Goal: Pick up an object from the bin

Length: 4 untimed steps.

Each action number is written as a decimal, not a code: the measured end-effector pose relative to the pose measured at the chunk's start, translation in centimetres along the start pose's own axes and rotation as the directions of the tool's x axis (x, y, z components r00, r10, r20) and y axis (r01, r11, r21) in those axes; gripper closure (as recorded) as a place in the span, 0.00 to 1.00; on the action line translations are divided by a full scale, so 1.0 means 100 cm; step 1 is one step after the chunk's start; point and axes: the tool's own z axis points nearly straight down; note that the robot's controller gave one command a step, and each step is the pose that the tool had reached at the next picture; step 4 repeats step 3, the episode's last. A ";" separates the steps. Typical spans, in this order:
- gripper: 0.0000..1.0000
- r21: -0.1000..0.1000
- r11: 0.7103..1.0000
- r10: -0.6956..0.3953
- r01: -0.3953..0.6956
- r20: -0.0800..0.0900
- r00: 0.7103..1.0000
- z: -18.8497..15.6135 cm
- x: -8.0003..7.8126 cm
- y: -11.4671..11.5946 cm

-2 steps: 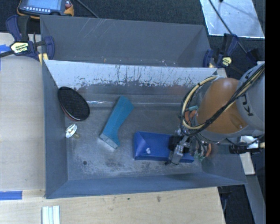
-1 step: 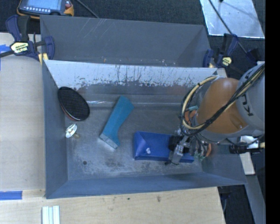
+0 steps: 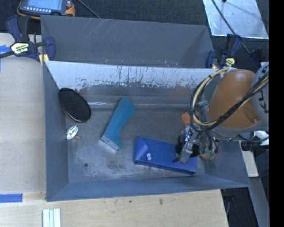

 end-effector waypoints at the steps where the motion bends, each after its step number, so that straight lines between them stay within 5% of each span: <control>1: 1.00 -0.004 1.000 -0.005 0.005 0.019 1.000 -0.012 -0.009 -0.022; 2: 1.00 0.003 1.000 -0.007 0.007 -0.004 1.000 -0.030 -0.004 0.008; 3: 1.00 -0.003 0.999 -0.049 0.049 0.003 0.999 -0.101 -0.019 0.002; 4: 1.00 -0.003 0.999 -0.049 0.049 0.003 0.999 -0.101 -0.019 0.002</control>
Offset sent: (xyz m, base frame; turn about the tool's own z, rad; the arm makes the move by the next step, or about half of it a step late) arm 0.0236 0.0493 0.0791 -0.0224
